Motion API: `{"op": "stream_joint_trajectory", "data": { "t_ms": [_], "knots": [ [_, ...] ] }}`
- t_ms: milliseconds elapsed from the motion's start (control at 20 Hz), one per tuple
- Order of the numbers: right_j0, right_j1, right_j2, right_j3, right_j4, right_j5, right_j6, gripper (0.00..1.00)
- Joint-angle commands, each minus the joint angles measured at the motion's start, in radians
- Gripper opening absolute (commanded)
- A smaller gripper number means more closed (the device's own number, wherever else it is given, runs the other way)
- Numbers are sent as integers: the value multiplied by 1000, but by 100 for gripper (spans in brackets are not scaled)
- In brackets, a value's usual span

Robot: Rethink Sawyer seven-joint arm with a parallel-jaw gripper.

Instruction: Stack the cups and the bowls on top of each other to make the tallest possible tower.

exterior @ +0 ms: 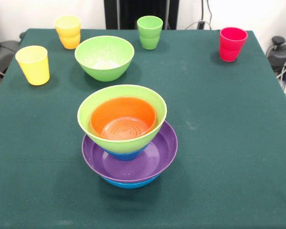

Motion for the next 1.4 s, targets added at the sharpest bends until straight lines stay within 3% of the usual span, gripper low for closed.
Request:
{"op": "stream_joint_trajectory", "data": {
  "t_ms": [50,350,850,1400],
  "knots": [
    [-48,43,110,196,-33,-108,-183,100],
    [-123,59,170,288,-24,-237,-216,100],
    [-270,106,309,399,-69,-436,-199,100],
    [-385,186,426,434,-159,-562,-134,100]
  ]
}}
